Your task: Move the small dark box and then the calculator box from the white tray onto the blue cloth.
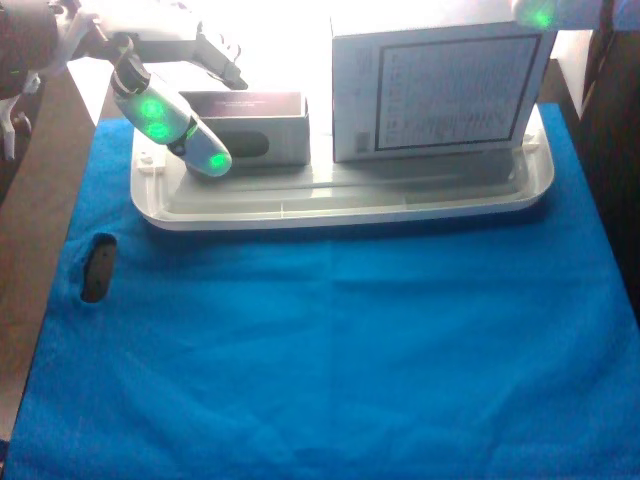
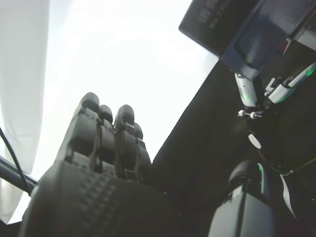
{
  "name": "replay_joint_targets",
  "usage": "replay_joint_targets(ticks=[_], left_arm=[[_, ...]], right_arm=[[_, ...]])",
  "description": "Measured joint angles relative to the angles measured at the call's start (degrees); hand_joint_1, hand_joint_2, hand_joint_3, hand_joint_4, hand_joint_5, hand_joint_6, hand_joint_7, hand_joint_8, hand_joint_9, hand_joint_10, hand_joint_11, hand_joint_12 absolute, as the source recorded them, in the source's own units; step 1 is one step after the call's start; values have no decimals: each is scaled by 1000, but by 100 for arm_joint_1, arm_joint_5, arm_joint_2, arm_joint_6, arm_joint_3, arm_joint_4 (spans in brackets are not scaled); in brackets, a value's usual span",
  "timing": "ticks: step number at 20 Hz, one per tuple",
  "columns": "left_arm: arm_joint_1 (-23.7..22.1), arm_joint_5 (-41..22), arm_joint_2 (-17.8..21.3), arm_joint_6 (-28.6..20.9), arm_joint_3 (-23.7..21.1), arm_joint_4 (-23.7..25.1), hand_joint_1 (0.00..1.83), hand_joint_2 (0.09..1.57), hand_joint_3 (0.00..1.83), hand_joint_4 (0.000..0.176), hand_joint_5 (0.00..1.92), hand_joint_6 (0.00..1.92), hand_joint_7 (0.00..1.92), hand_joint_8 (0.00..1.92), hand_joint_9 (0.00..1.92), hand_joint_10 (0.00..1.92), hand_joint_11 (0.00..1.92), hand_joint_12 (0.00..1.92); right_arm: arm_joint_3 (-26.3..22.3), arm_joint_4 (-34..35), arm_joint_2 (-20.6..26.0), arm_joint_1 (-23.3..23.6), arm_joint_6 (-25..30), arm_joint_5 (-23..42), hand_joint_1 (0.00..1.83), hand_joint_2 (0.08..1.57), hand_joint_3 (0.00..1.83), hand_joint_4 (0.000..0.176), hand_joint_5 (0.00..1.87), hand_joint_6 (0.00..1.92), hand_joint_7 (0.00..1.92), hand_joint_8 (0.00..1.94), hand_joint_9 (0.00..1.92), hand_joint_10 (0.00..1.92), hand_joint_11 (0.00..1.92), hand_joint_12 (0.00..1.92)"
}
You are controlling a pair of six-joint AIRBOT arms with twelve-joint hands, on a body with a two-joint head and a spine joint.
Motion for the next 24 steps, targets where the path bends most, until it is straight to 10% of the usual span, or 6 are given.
replay_joint_targets(ticks=[8, 10, 11, 17, 18, 24], left_arm=[[133, 122, -37, -9, 170, -330, 982, 959, 1, 0, 897, 90, 761, 49, 659, 74, 73, 1363], [175, 125, -74, -9, 199, -367, 1034, 981, 0, 0, 925, 153, 680, 452, 478, 897, 190, 1580], [181, 116, -98, -9, 219, -398, 1072, 1095, 5, 0, 935, 871, 635, 685, 447, 990, 167, 1545], [186, 87, -140, -9, 254, -492, 973, 1173, 0, 142, 839, 1202, 466, 1131, 327, 1261, 91, 1731], [186, 83, -140, -9, 251, -492, 946, 1049, 0, 14, 711, 906, 481, 1007, 327, 1104, 35, 1629], [186, -50, -140, -9, 201, -487, 862, 946, 1, 0, 654, 5, 702, 38, 626, 132, 108, 1216]], right_arm=[[-59, -26, 0, 0, -2, 107, 457, 752, 3, 25, 94, 2, 259, 1, 90, 2, 90, 4], [-70, -31, 0, 0, 0, 131, 453, 751, 2, 24, 93, 1, 269, 5, 94, 3, 84, 1], [-72, -33, 0, 0, -2, 133, 442, 745, 0, 29, 93, 1, 275, 7, 101, 5, 92, 5], [-111, -35, 0, 0, 0, 197, 416, 744, 0, 28, 129, 10, 271, 2, 101, 3, 149, 25], [-111, -37, 0, 0, 0, 201, 420, 734, 0, 30, 125, 7, 269, 1, 98, 1, 150, 25], [-111, -35, 0, 0, 0, 219, 414, 768, 9, 18, 128, 4, 234, 1, 81, 0, 138, 13]])
